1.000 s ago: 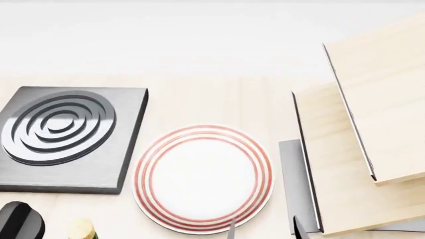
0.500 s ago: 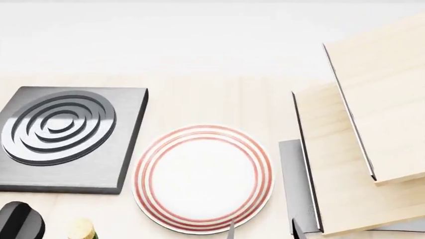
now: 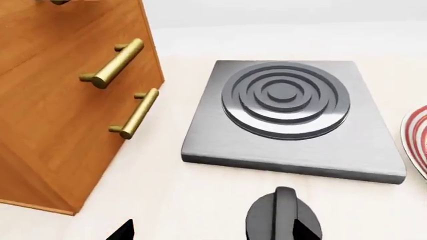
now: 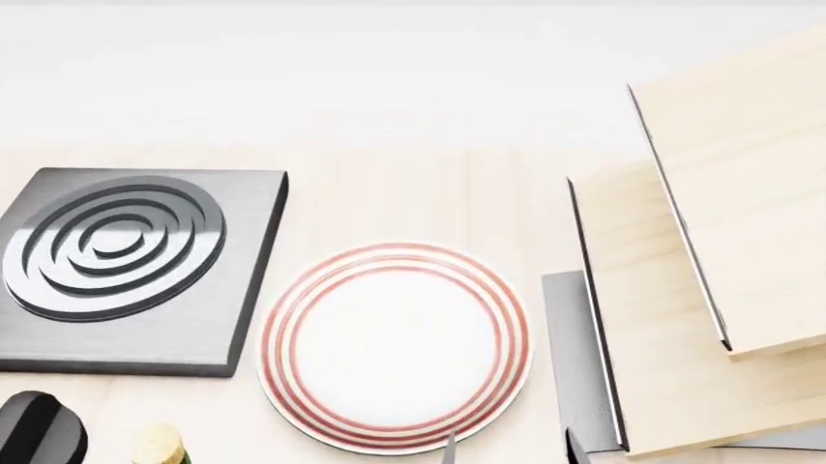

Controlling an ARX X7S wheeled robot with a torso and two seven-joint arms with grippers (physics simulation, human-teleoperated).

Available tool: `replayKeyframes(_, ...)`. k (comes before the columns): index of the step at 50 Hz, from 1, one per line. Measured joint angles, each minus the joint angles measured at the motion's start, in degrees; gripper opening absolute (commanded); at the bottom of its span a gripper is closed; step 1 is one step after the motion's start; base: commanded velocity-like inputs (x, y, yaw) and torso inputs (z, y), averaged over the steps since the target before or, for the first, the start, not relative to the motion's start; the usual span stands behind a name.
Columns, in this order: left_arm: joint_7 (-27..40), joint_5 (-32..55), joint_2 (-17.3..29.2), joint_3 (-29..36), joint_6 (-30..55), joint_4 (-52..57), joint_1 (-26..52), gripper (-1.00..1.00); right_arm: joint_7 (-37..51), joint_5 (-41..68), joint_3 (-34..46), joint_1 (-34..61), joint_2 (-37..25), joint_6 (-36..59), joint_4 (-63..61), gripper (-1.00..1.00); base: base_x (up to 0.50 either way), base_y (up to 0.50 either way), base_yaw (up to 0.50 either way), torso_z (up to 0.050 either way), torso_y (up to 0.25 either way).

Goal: Pick up the akita bowl and put it on the plate.

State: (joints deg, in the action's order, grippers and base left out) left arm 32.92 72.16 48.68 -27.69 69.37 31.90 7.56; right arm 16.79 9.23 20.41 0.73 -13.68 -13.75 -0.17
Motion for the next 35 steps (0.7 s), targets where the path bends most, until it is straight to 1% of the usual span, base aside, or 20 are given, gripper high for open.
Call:
replayKeyframes(12,0.6,3.8,1.9,-0.7,3.5,-0.9,-2.3,1.0,0.2,0.2,0.3,0.3,0.0,-0.3,0.9,1.0,0.0,0.0,0.0,0.0,0.0)
replayKeyframes(28,-1.5,4.1,2.9,-1.7,4.4,-1.6,-6.6,1.0,0.5,0.3,0.8,0.7,0.0,-0.4,1.9,1.0,0.0,0.0,0.0,0.0,0.0)
replayKeyframes(35,-3.0,2.9,3.0,-2.1,3.9,-1.6,-9.0,1.0,0.7,0.4,0.9,0.9,-0.1,-0.5,2.3,1.0,0.0,0.0,0.0,0.0,0.0)
